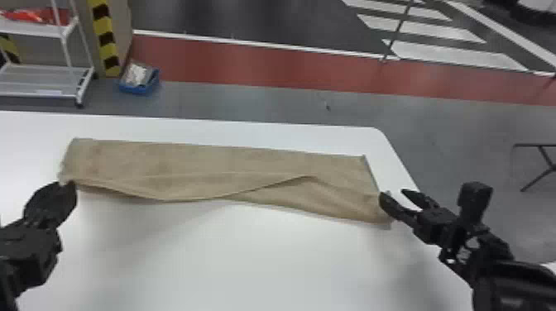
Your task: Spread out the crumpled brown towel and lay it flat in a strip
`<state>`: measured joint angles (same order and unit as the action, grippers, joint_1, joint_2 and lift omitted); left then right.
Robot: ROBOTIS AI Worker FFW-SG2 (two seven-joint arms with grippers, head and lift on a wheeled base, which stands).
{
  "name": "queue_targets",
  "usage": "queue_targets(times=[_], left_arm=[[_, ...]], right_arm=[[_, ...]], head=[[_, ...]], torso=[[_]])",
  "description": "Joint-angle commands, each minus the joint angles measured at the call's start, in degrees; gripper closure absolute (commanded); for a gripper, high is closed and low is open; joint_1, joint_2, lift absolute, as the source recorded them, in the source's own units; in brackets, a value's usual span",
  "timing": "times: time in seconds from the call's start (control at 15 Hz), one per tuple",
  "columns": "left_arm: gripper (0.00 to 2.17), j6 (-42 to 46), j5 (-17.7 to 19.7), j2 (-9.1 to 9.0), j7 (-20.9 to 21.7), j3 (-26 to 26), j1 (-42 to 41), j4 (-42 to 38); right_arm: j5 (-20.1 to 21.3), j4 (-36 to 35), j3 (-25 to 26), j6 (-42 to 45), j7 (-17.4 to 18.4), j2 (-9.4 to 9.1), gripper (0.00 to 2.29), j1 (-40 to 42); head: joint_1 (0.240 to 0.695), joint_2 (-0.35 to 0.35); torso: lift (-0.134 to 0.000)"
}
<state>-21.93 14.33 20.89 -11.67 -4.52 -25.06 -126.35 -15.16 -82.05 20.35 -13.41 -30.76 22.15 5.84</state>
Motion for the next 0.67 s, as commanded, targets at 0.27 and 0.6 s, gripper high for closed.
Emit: queue_targets(times=[0.27, 0.6], left_arm=[[1.44, 0.0, 0.0, 0.12, 0.1, 0.0, 0.0, 0.2], [1.44, 0.2, 0.0, 0.12, 0.0, 0.2, -0.2, -0.2]], right_arm=[[1.2, 0.8, -1.2, -1.7, 0.0, -0.09, 0.5, -1.1], [0.6, 0.3, -0.2, -2.2, -1.9, -0.09, 1.39, -0.7]], head=[[0.695, -0.244], [0.695, -0.242]], torso=[[-0.124], [-0.124]])
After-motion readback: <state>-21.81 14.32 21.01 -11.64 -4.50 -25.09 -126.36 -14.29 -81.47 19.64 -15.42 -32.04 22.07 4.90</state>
